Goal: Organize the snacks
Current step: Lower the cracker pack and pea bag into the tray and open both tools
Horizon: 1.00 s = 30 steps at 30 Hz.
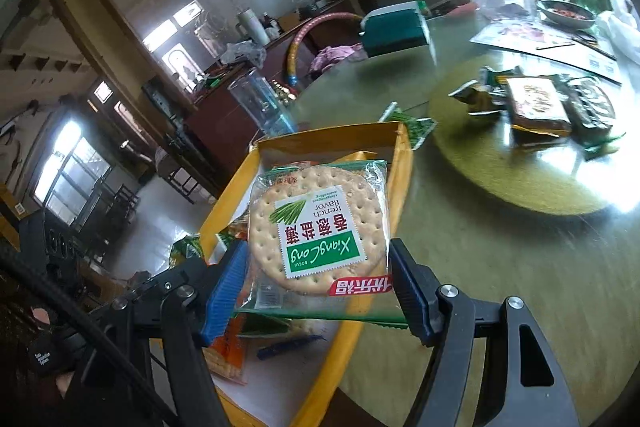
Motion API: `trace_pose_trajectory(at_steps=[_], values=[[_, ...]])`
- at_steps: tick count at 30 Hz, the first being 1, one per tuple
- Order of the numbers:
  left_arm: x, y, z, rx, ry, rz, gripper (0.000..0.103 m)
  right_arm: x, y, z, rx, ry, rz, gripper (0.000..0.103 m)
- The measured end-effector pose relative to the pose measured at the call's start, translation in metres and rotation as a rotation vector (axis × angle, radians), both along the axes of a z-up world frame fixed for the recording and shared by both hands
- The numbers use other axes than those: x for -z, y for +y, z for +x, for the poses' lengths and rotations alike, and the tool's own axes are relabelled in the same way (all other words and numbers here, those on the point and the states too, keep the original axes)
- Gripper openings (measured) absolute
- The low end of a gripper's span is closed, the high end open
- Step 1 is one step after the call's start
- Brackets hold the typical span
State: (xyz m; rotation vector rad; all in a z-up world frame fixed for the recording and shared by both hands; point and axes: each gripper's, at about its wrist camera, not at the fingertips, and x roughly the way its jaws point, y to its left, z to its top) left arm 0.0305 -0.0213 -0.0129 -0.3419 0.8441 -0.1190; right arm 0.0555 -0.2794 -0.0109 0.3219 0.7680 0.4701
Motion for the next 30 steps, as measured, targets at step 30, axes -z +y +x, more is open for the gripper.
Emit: trace_pose_trajectory(at_steps=[30], values=[[0.016, 0.008, 0.010, -0.051, 0.026, 0.072, 0.064, 0.024, 0.051, 0.031, -0.095, 0.049, -0.034, 0.074]])
